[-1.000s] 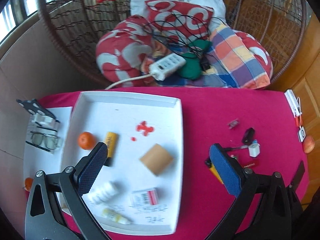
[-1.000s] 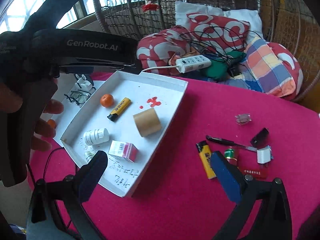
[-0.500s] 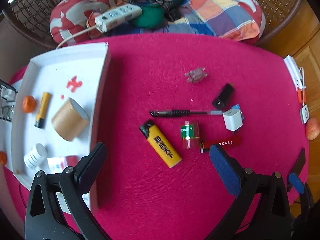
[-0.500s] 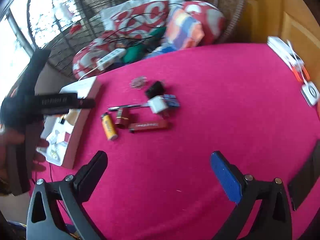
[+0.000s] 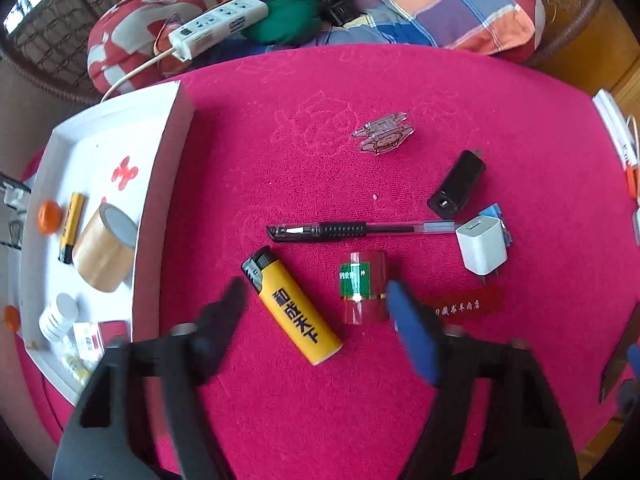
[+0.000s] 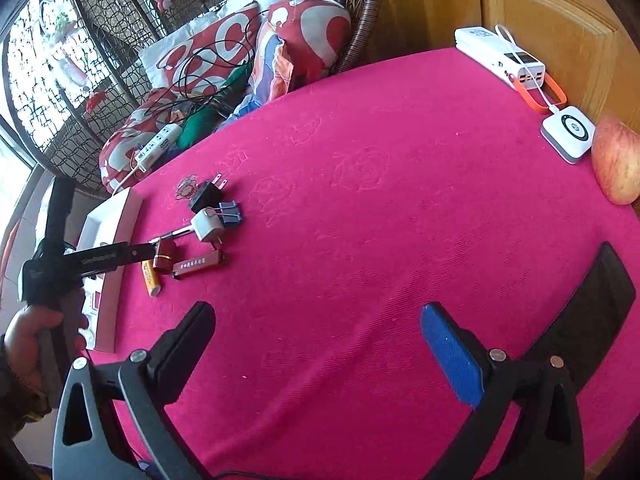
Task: Organize rigid objects
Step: 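Move both tools back toward the red canister and red lighter, then grasp the green-labelled red canister with the left tool while the right tool grasps the red lighter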
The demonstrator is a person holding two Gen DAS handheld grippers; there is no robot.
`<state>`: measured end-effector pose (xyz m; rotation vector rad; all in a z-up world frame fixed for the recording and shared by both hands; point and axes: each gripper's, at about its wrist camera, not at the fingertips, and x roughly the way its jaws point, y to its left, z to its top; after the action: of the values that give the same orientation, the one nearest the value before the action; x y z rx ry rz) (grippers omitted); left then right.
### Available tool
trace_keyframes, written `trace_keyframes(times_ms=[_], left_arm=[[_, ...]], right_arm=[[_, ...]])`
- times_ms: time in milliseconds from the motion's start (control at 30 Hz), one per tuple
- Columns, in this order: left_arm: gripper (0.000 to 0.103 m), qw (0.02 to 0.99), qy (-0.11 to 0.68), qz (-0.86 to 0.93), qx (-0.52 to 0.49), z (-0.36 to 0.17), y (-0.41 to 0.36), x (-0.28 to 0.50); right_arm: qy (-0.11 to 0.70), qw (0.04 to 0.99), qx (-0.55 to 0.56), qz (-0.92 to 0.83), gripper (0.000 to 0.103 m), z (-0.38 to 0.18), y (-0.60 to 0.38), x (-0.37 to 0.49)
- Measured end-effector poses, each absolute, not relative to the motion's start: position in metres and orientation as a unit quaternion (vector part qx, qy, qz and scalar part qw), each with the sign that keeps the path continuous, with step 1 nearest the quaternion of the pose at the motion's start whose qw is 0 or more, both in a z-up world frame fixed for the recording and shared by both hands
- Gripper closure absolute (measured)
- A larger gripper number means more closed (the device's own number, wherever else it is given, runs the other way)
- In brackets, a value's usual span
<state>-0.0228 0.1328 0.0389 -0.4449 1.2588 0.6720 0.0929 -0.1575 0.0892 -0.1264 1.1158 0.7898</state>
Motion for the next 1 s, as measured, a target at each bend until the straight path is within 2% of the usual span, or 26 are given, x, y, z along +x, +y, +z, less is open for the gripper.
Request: trace_keyframes(times_ms=[567,633,667,700,833,1000], left_arm=[[0.042,0.725,0.605,0.297,-0.143,0.009,0.121,0.006],[0.049,0.728,0.603,0.292,-0.143,0.009,0.121,0.008],[0.068,0.731,0.602,0.288,-0.145,0.009,0.121,0.008],[0.074,0.733,0.601,0.286,-0.142,0.009,0.121,0.009],[0.074,0.747,0.591,0.267,-0.143,0.015,0.118,0.004],[0.074,0.771,0.555,0.260,-0.173,0.048,0.123,-0.019]], right_arm=[[0.516,0.770,-0.067,0.370,0.000,0.088,-0.173,0.102],[0.516,0.770,-0.068,0.368,0.000,0.088,-0.173,0.102],[0.516,0.771,-0.069,0.368,0.000,0.089,-0.173,0.101],[0.516,0.770,-0.070,0.369,0.000,0.089,-0.172,0.101],[0.516,0.768,-0.075,0.371,0.000,0.089,-0.166,0.099],[0.510,0.747,-0.100,0.414,0.000,0.087,-0.135,0.095]])
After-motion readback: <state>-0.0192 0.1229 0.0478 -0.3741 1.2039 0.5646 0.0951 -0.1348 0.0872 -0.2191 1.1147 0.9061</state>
